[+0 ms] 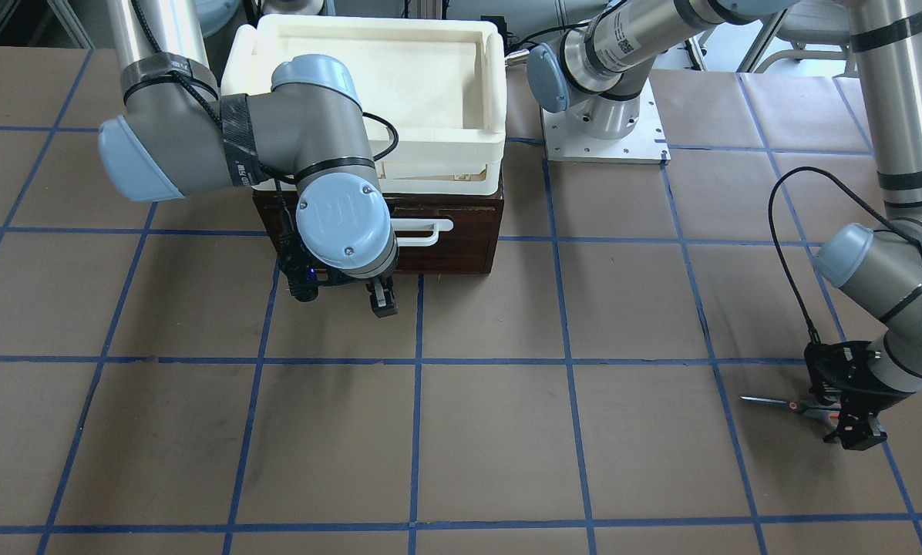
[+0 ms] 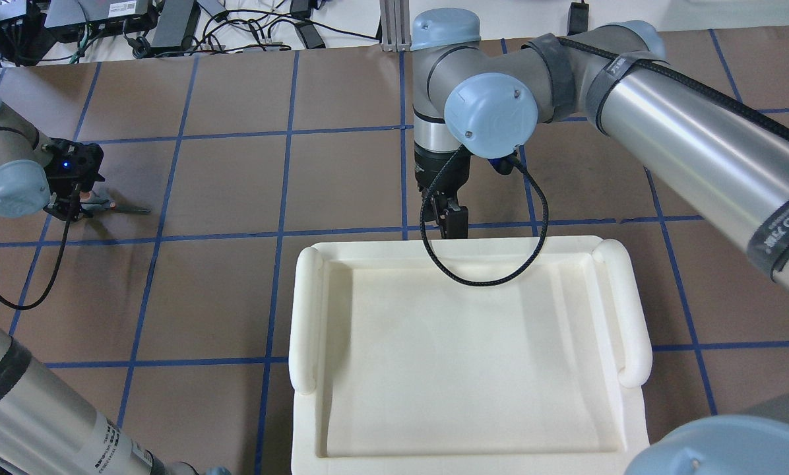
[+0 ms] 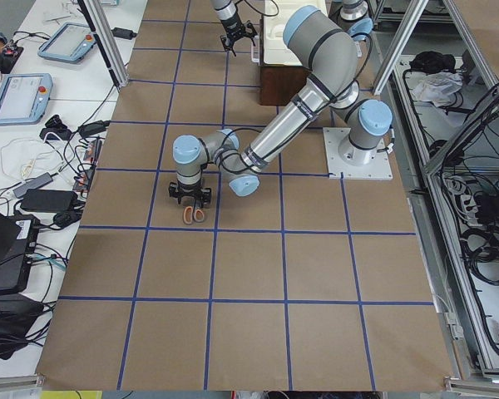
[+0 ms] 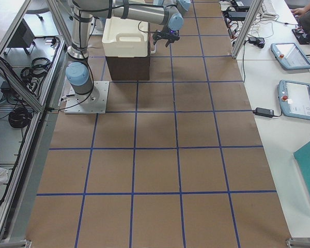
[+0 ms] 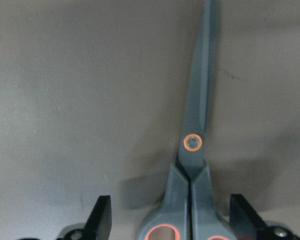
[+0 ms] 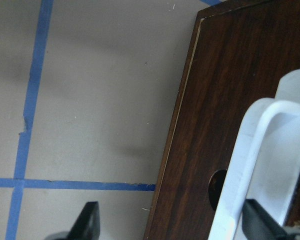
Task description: Place scissors in drawer with both arms
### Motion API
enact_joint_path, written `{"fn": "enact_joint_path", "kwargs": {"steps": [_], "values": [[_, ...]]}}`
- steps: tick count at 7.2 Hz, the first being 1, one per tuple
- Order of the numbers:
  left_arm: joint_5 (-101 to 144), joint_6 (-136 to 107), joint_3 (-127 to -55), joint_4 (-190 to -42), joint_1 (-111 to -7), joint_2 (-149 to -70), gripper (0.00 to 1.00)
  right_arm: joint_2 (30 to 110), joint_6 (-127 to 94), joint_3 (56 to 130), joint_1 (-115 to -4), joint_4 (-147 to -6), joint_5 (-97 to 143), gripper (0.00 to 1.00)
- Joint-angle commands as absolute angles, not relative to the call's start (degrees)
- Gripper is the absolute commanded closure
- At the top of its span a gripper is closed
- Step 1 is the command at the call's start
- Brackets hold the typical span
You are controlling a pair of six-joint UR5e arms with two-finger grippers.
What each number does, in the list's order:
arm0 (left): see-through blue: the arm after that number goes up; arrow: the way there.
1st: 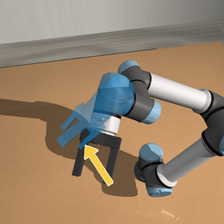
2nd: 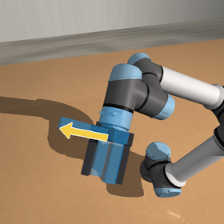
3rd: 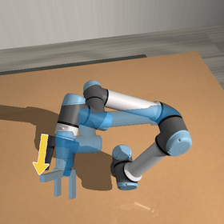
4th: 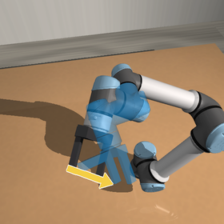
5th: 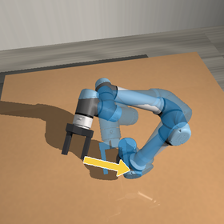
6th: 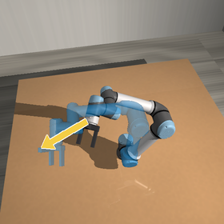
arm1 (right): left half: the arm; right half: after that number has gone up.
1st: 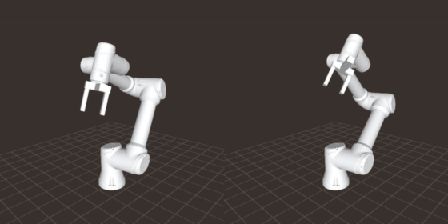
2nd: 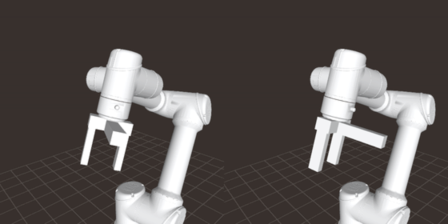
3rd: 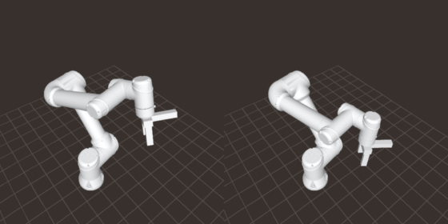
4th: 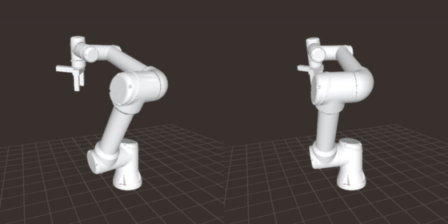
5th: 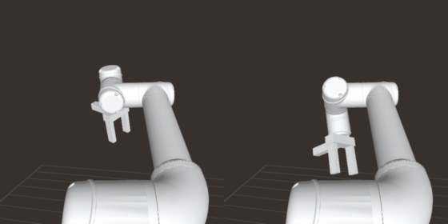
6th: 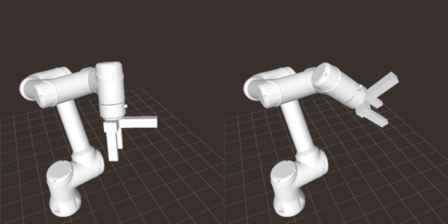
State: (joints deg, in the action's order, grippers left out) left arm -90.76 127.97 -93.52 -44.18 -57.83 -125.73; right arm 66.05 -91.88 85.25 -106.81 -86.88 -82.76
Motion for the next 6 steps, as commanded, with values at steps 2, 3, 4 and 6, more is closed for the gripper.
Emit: {"fn": "enact_joint_path", "kwargs": {"steps": [2,3,4,6], "values": [[-90.7,125.7,-93.3,-47.1,-57.7,-125.5,0.18,65.9,-93.8,85.3,-106.9,-86.8,-80.9,0.0],[-90.7,125.6,-92.8,-47.9,-57.7,-125.8,0.18,65.9,-93.8,85.3,-107.0,-86.7,-80.9,0.0],[-90.6,125.6,-92.7,-48.8,-57.7,-125.9,0.18,65.7,-93.8,85.4,-107.1,-86.7,-80.9,0.0],[-89.7,124.8,-92.7,-48.9,-57.8,-125.9,0.18,65.5,-93.3,86.1,-107.1,-86.8,-80.9,0.0]]}}
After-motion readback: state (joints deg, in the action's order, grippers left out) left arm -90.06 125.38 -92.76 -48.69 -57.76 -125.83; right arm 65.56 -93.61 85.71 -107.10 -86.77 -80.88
